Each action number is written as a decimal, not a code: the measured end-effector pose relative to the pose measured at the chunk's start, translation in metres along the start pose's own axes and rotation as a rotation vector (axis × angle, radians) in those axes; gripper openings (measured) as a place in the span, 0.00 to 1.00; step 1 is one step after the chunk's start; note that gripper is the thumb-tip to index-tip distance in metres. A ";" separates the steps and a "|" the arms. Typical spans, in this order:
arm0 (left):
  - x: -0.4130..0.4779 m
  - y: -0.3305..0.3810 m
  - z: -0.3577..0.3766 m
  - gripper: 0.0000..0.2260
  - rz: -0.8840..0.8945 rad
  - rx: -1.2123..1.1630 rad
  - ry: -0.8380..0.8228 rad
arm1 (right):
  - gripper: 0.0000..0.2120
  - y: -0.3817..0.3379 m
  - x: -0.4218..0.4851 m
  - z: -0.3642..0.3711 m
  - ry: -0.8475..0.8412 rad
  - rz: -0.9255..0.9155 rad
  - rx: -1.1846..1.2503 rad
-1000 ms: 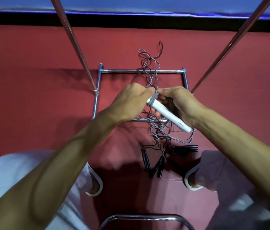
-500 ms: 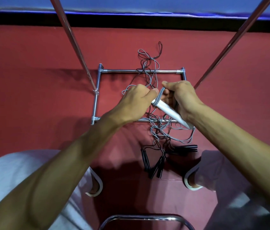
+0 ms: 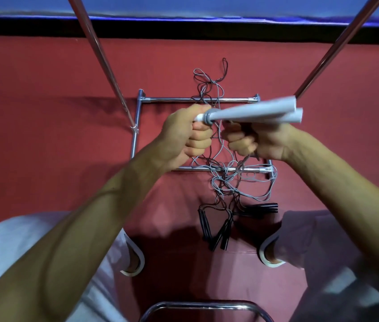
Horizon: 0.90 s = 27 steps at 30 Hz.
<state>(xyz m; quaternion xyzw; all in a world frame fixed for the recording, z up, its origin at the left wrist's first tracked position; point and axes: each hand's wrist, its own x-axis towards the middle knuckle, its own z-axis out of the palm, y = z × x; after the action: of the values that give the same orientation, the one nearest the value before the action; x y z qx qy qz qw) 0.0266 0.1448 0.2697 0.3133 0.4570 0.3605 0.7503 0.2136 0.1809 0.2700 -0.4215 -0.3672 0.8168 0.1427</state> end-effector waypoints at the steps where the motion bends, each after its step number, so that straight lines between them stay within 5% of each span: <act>1: 0.001 0.000 0.000 0.23 -0.043 -0.073 -0.025 | 0.18 0.002 0.001 0.001 -0.026 0.029 0.034; 6: 0.001 -0.003 -0.010 0.22 -0.211 -0.411 -0.036 | 0.17 0.014 0.014 0.015 -0.023 0.144 0.135; 10: 0.000 -0.001 -0.023 0.21 -0.315 -0.622 0.075 | 0.15 0.027 0.023 0.028 0.283 -0.069 0.047; 16: 0.000 0.000 -0.031 0.19 -0.342 -0.710 0.199 | 0.08 0.049 0.026 0.015 0.711 -0.771 -0.935; 19: -0.002 0.007 -0.038 0.13 -0.311 -0.755 0.212 | 0.05 0.055 0.024 0.007 0.754 -0.952 -1.256; 21: -0.004 0.013 -0.042 0.11 -0.301 -0.786 0.210 | 0.10 0.053 0.023 0.006 0.663 -0.852 -1.146; 25: -0.005 0.014 -0.042 0.11 -0.296 -0.795 0.226 | 0.11 0.034 0.014 0.021 0.222 -0.244 -0.124; 27: -0.006 0.013 -0.040 0.11 -0.273 -0.782 0.243 | 0.12 0.029 0.009 0.024 0.117 -0.066 0.164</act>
<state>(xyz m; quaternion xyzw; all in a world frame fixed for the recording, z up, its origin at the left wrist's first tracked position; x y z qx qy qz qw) -0.0147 0.1525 0.2675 -0.1027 0.4085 0.4381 0.7942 0.1909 0.1541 0.2526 -0.4430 -0.3040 0.8130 0.2245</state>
